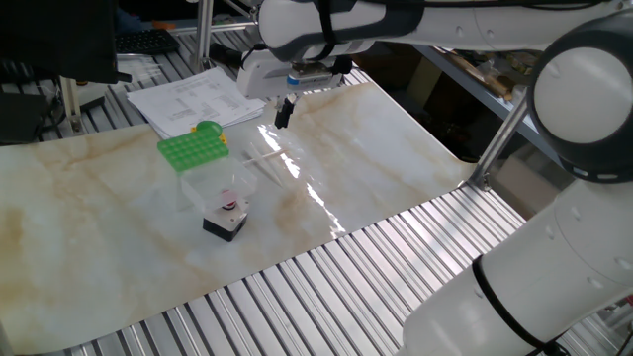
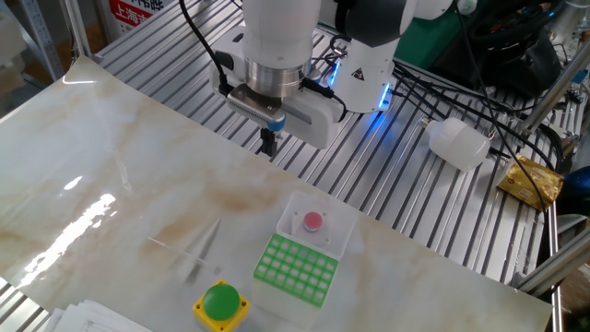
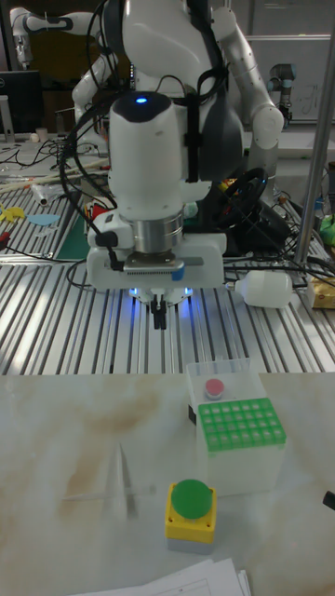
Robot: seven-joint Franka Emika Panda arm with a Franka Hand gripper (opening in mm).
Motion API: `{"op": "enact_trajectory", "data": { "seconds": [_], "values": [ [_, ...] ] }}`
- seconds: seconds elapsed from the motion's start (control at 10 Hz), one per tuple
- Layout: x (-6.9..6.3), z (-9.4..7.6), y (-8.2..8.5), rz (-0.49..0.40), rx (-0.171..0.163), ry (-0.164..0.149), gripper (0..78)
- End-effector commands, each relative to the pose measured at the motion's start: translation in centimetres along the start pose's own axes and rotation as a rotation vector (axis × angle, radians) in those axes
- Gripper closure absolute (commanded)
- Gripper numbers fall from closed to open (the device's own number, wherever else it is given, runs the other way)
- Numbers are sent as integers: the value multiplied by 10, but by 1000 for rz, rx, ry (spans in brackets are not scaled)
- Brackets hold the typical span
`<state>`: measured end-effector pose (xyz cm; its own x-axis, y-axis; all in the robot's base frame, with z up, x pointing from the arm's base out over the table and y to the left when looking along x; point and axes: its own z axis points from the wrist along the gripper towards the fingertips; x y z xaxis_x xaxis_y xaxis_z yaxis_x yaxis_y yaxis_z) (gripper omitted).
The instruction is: Insert a large pipette tip into the holder for large pipette tips
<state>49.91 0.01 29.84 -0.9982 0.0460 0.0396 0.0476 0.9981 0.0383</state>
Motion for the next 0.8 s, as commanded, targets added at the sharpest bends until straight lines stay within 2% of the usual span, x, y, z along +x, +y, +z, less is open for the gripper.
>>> {"op": "enact_trajectory", "data": {
  "seconds": [0.1,0.2,0.4,0.8],
  "values": [
    [0,0,0,125,-91,73,776],
    [-1,-1,0,121,-92,86,776],
    [-4,-1,0,122,-92,89,776],
    [-19,-4,1,118,-91,95,776]
  ]
}}
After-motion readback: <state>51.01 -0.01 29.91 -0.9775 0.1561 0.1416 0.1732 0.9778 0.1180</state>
